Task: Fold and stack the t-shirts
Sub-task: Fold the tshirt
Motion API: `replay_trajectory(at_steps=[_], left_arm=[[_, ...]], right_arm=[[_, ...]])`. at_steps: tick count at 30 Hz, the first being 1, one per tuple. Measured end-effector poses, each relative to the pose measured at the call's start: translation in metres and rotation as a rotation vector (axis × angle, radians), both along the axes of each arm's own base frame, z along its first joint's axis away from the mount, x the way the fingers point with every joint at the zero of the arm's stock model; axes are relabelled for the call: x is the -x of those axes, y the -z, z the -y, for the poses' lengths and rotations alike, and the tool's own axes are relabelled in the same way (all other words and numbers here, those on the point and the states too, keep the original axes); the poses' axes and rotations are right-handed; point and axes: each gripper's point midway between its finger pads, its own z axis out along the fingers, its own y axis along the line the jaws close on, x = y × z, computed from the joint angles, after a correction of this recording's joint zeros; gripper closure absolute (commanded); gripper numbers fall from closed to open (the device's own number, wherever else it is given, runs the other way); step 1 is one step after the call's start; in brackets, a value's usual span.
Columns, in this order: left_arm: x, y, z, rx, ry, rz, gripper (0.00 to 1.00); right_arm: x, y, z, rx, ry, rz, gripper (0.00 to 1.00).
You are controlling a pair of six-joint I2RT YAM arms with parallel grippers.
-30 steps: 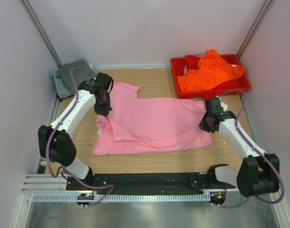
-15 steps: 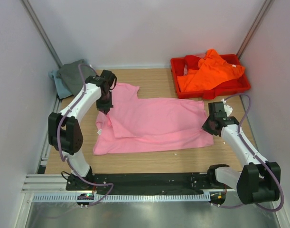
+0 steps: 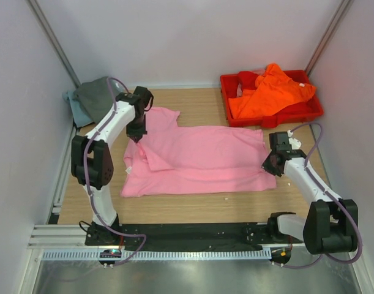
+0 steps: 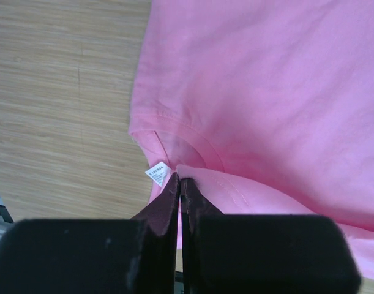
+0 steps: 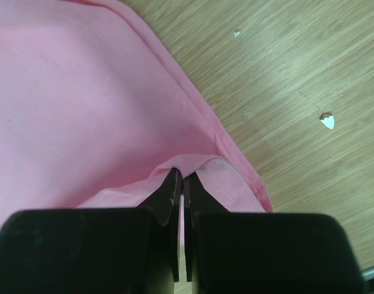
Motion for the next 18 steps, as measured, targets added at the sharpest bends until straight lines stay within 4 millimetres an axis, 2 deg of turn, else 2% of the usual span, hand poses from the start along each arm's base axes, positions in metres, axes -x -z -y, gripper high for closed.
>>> replay_trajectory(at_steps=[3, 4, 6, 7, 8, 9, 10, 11, 13, 14, 16, 18], left_arm=[[-0.008, -0.002, -0.001, -0.014, -0.002, 0.014, 1.0], [-0.01, -0.001, -0.002, -0.023, -0.003, 0.012, 1.0], [-0.012, 0.004, -0.003, -0.039, -0.006, 0.001, 1.0], [-0.013, 0.008, -0.004, -0.049, -0.007, -0.009, 0.98], [-0.013, 0.011, -0.006, -0.058, -0.009, -0.022, 0.9], [-0.012, 0.015, -0.006, -0.065, -0.011, -0.034, 0.73], [-0.011, 0.017, -0.008, -0.075, -0.013, -0.048, 0.63], [-0.01, 0.017, -0.009, -0.082, -0.019, -0.058, 0.55], [-0.009, 0.014, -0.011, -0.088, -0.035, -0.054, 0.19], [-0.007, 0.009, -0.011, -0.087, -0.047, -0.044, 0.03], [-0.004, -0.006, -0.011, -0.072, -0.071, 0.007, 0.01], [0.011, -0.029, -0.01, -0.042, -0.092, 0.075, 0.01]], right_arm=[[0.0, 0.006, 0.005, 0.0, 0.023, -0.021, 0.96], [0.0, 0.008, 0.006, -0.001, 0.03, -0.029, 0.85], [-0.002, 0.015, 0.007, -0.004, 0.036, -0.045, 0.78], [-0.002, 0.018, 0.008, -0.004, 0.042, -0.055, 0.54], [-0.003, 0.022, 0.009, -0.012, 0.051, -0.066, 0.42], [-0.002, 0.026, 0.01, -0.014, 0.055, -0.08, 0.32], [-0.003, 0.029, 0.011, -0.017, 0.059, -0.088, 0.17], [-0.002, 0.031, 0.012, -0.019, 0.06, -0.095, 0.11], [-0.002, 0.031, 0.013, -0.02, 0.057, -0.1, 0.01], [-0.002, 0.028, 0.013, -0.02, 0.056, -0.098, 0.0], [-0.008, 0.015, 0.013, -0.02, 0.054, -0.068, 0.0], [-0.017, -0.01, 0.013, -0.02, 0.052, 0.004, 0.0]])
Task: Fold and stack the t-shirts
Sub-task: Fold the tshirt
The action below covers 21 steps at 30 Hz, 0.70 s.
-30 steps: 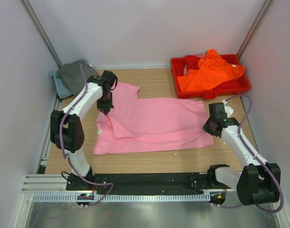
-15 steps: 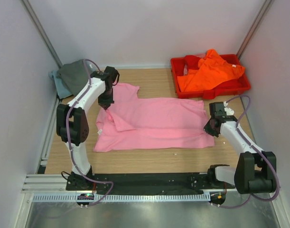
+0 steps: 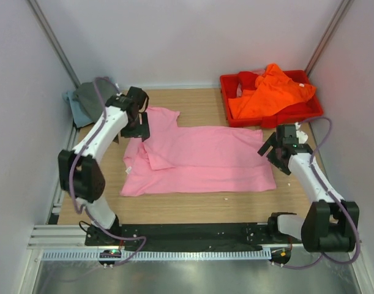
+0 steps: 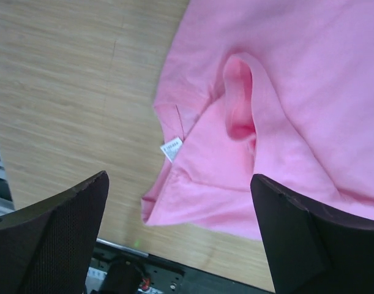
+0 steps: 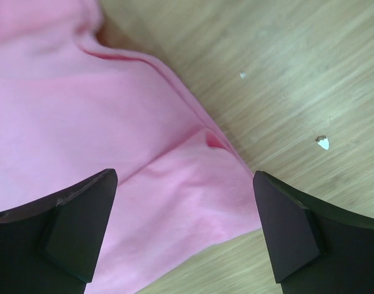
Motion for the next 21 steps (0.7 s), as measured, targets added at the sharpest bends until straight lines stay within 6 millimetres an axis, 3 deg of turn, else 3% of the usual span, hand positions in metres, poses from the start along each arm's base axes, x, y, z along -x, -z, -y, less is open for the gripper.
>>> replay_trajectory(at_steps=[2, 4, 7, 9, 13, 17, 21], left_arm=[[0.021, -0.021, 0.006, 0.069, -0.013, 0.089, 0.03], [0.05, -0.028, 0.014, 0.154, -0.025, 0.157, 0.09], [0.092, -0.008, 0.024, 0.267, -0.049, 0.153, 0.18], [0.111, 0.019, 0.026, 0.307, -0.087, 0.107, 0.22], [0.134, 0.075, 0.032, 0.334, -0.144, -0.011, 0.26], [0.141, 0.099, 0.037, 0.36, -0.181, -0.041, 0.27], [0.141, 0.112, 0.038, 0.37, -0.197, -0.035, 0.27]], right_arm=[[-0.01, -0.033, -0.002, -0.006, -0.008, 0.107, 0.0], [-0.014, -0.064, -0.008, -0.028, -0.029, 0.218, 0.04], [-0.012, -0.084, -0.028, -0.095, -0.088, 0.311, 0.15], [-0.007, -0.075, -0.047, -0.158, -0.144, 0.306, 0.25], [0.012, -0.024, -0.079, -0.268, -0.23, 0.165, 0.31], [0.036, 0.02, -0.086, -0.317, -0.22, 0.022, 0.23], [0.047, 0.039, -0.086, -0.329, -0.191, -0.009, 0.15]])
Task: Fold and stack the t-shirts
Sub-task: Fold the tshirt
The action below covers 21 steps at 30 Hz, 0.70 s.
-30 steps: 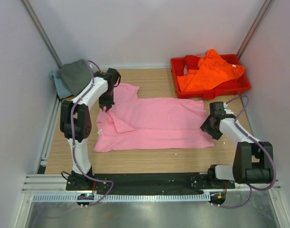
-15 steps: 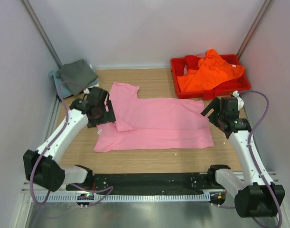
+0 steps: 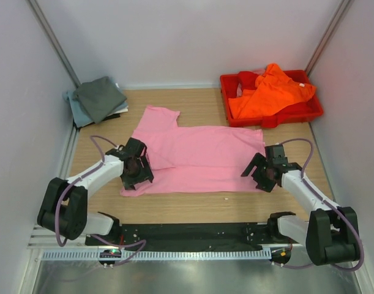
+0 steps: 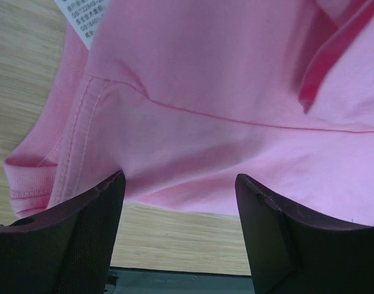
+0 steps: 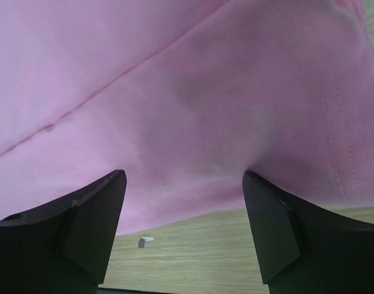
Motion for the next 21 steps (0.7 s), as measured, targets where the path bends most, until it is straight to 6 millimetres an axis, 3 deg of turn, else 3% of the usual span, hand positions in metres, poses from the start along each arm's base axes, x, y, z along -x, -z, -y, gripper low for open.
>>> replay_trajectory(at_steps=[6, 15, 18, 21], left_arm=[[0.012, 0.009, -0.007, -0.003, -0.058, 0.009, 0.27], [0.042, 0.004, -0.015, 0.002, -0.125, 0.043, 0.3], [0.041, -0.006, -0.017, -0.009, -0.129, 0.055, 0.33], [0.024, -0.026, -0.014, -0.006, -0.128, 0.111, 0.39]], right_arm=[[0.001, 0.001, 0.003, -0.009, 0.057, 0.062, 0.05], [0.028, -0.007, 0.015, 0.022, 0.125, 0.079, 0.02], [0.032, -0.012, 0.013, 0.007, 0.125, 0.088, 0.01], [0.034, -0.016, 0.011, 0.001, 0.118, 0.072, 0.01]])
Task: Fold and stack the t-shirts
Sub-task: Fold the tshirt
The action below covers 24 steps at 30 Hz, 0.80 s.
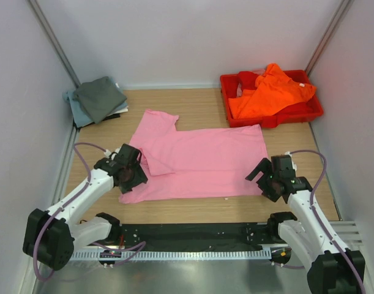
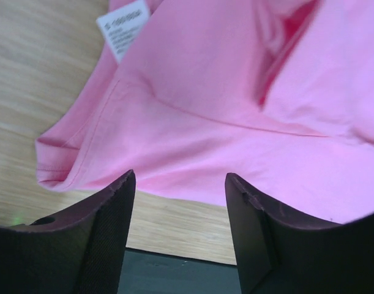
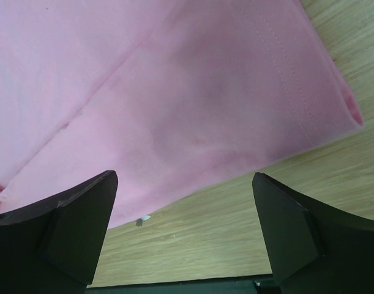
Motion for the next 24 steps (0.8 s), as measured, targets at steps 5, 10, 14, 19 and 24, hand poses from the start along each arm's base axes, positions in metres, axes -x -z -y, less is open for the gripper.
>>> replay_trajectory(at_steps=[5, 10, 14, 19, 24], left_arm=[[-0.032, -0.023, 0.012, 0.015, 0.015, 0.076, 0.46], [-0.041, -0.001, 0.02, 0.003, 0.03, 0.021, 0.5], [-0.046, 0.013, 0.025, -0.002, 0.035, -0.01, 0.52], [-0.052, 0.023, 0.031, -0.002, 0.045, -0.021, 0.52], [-0.06, 0.024, 0.036, 0.0, 0.052, -0.013, 0.53]], right_arm=[[-0.014, -0.021, -0.001, 0.005, -0.014, 0.028, 0.01], [-0.024, -0.028, -0.001, 0.017, -0.033, 0.033, 0.01], [-0.023, -0.024, -0.001, 0.025, -0.044, 0.015, 0.02], [-0.024, -0.019, -0.001, 0.025, -0.05, -0.001, 0.02], [-0.026, -0.017, -0.002, 0.028, -0.054, -0.006, 0.02]])
